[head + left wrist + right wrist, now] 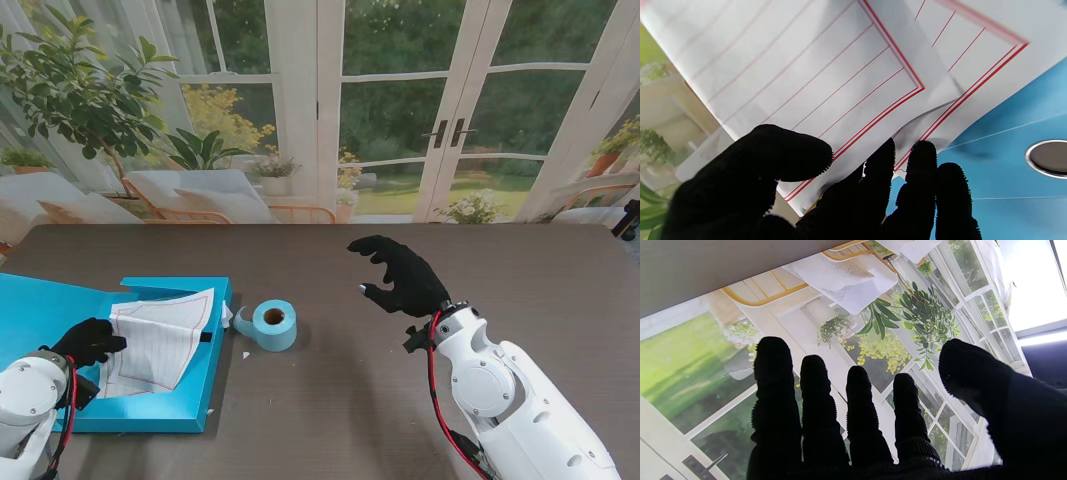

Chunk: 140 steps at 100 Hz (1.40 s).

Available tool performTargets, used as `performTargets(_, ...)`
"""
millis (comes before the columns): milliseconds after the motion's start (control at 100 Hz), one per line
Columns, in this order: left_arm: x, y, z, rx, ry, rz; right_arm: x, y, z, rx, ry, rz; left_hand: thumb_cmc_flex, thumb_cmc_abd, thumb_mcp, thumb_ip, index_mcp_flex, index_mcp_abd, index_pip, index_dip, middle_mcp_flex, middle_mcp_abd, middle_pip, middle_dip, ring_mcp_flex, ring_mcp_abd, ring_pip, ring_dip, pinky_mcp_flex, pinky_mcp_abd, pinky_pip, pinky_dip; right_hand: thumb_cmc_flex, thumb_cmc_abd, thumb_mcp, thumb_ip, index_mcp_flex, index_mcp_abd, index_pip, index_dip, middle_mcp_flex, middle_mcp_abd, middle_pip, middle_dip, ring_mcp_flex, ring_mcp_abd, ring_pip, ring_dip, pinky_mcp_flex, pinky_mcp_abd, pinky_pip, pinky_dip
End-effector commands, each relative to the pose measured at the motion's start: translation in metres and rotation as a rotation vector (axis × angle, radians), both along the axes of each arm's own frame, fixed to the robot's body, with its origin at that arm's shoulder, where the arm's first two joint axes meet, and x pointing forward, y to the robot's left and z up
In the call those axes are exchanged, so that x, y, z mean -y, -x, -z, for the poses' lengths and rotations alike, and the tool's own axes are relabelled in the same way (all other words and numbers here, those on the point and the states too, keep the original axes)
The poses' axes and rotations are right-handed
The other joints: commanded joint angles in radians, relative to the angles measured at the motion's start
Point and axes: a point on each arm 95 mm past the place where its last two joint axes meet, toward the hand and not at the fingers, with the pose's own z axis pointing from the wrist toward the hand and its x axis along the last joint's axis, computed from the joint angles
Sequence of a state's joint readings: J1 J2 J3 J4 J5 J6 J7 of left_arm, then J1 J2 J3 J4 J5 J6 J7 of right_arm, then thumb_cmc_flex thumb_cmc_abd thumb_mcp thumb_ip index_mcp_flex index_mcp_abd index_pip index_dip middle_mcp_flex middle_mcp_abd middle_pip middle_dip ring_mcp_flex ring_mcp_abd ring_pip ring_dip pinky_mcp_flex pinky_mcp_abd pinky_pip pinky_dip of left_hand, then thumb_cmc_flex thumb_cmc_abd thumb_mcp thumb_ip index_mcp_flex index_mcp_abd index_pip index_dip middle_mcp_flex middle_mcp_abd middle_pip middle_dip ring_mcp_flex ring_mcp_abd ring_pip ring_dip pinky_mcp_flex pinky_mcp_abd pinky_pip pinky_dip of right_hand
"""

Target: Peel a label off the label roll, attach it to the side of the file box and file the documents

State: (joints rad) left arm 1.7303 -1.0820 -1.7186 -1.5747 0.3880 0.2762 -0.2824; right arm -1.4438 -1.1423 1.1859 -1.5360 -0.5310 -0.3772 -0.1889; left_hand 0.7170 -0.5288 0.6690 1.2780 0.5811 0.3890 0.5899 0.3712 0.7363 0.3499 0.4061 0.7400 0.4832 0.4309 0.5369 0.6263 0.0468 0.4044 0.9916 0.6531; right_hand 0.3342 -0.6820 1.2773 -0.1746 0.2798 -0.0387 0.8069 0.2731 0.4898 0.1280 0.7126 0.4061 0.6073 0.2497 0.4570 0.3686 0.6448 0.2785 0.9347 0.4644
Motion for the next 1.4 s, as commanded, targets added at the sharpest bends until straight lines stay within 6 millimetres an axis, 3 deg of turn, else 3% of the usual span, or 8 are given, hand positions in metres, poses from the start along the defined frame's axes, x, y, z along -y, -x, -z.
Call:
performTargets(0, 0.001, 0.002, -0.007, -0.006, -0.023, 0.026, -0.002, 0.001, 0.002, -0.010, 0.003, -0.009, -0.031, 0.027, -0.028, -0.010, 0.011, 0.027, -0.060, -0.031, -0.040, 0.007, -0.040, -0.043, -0.040, 0.021, -0.060, -0.034, -0.030, -0.028, -0.061, -0.015, -0.017, 0.026, -0.005, 0.014, -0.011, 0.008, -0.006, 0.001, 0.008, 0.014, -0.012, -0.007, 0.012, -0.011, -0.003, -0.003, -0.461, -0.028, -0.027, 0.011)
performTargets(290, 0.000, 0.010, -0.031, -0.046, -0.082, 0.021, -0.004, 0.000, 0.001, -0.008, -0.002, -0.014, -0.058, 0.057, -0.075, -0.056, -0.005, 0.068, -0.243, -0.122, -0.117, 0.042, -0.165, -0.153, -0.135, 0.017, -0.194, -0.099, -0.059, -0.054, -0.144, -0.010, -0.019, 0.028, -0.005, 0.014, -0.010, 0.016, -0.006, 0.001, 0.008, 0.018, -0.013, -0.008, 0.011, -0.008, -0.001, -0.002, -0.462, -0.026, -0.029, 0.012)
performTargets(450, 0.000, 0.013, -0.041, -0.069, -0.108, 0.036, -0.005, 0.001, 0.000, -0.010, -0.006, -0.018, -0.075, 0.072, -0.099, -0.085, -0.006, 0.084, -0.432, -0.207, -0.174, 0.056, -0.317, -0.336, -0.228, -0.011, -0.344, -0.208, -0.081, -0.082, -0.331, -0.056, -0.020, 0.031, -0.006, 0.014, -0.014, 0.031, -0.004, 0.001, 0.005, 0.022, -0.013, -0.008, 0.011, -0.010, 0.001, -0.001, -0.463, -0.027, -0.031, 0.013)
performTargets(760, 0.001, 0.014, -0.045, -0.158, -0.136, 0.048, -0.006, 0.001, 0.002, -0.018, -0.014, -0.022, -0.094, 0.099, -0.123, -0.116, -0.010, 0.124, -0.502, -0.251, -0.218, 0.107, -0.348, -0.454, -0.253, 0.003, -0.435, -0.273, -0.027, -0.055, -0.530, -0.086, -0.023, 0.036, -0.008, 0.014, -0.014, 0.038, -0.002, 0.001, 0.004, 0.026, -0.014, -0.008, 0.014, -0.008, 0.006, 0.001, -0.464, -0.025, -0.034, 0.014)
performTargets(910, 0.003, 0.015, -0.041, -0.206, -0.148, 0.024, -0.005, 0.000, 0.005, -0.028, -0.013, -0.021, -0.098, 0.110, -0.131, -0.126, -0.041, 0.181, -0.517, -0.270, -0.257, 0.163, -0.368, -0.508, -0.280, 0.012, -0.471, -0.319, 0.035, -0.028, -0.697, -0.109, -0.024, 0.039, -0.009, 0.014, -0.014, 0.044, -0.002, 0.001, 0.003, 0.028, -0.014, -0.008, 0.014, -0.008, 0.007, 0.002, -0.464, -0.025, -0.034, 0.014)
performTargets(1030, 0.002, 0.018, -0.040, -0.243, -0.161, 0.025, -0.006, 0.000, 0.008, -0.037, -0.011, -0.024, -0.115, 0.127, -0.144, -0.144, -0.062, 0.191, -0.536, -0.286, -0.297, 0.170, -0.380, -0.547, -0.312, 0.003, -0.492, -0.350, 0.055, -0.031, -0.786, -0.077, -0.023, 0.041, -0.009, 0.015, -0.015, 0.046, -0.002, 0.001, 0.001, 0.028, -0.014, -0.008, 0.011, -0.007, 0.007, 0.003, -0.467, -0.025, -0.037, 0.015)
performTargets(1230, 0.004, 0.020, -0.036, -0.218, -0.157, 0.027, -0.008, 0.000, 0.011, -0.041, -0.004, -0.033, -0.130, 0.132, -0.163, -0.164, -0.095, 0.168, -0.562, -0.299, -0.355, 0.147, -0.400, -0.568, -0.366, -0.031, -0.519, -0.369, 0.029, -0.060, -0.811, -0.087, -0.024, 0.046, -0.009, 0.015, -0.014, 0.046, -0.001, 0.001, 0.001, 0.029, -0.014, -0.008, 0.014, -0.007, 0.008, 0.003, -0.466, -0.024, -0.038, 0.018)
performTargets(1390, 0.008, 0.023, -0.041, -0.134, -0.165, 0.067, -0.007, -0.001, 0.010, -0.033, 0.001, -0.035, -0.148, 0.159, -0.183, -0.193, -0.122, 0.067, -0.570, -0.304, -0.393, 0.026, -0.390, -0.558, -0.421, -0.074, -0.522, -0.372, -0.023, -0.118, -0.825, -0.085, -0.025, 0.045, -0.012, 0.015, -0.011, 0.038, 0.000, 0.001, 0.001, 0.028, -0.013, -0.008, 0.009, -0.006, 0.007, 0.003, -0.468, -0.025, -0.040, 0.019)
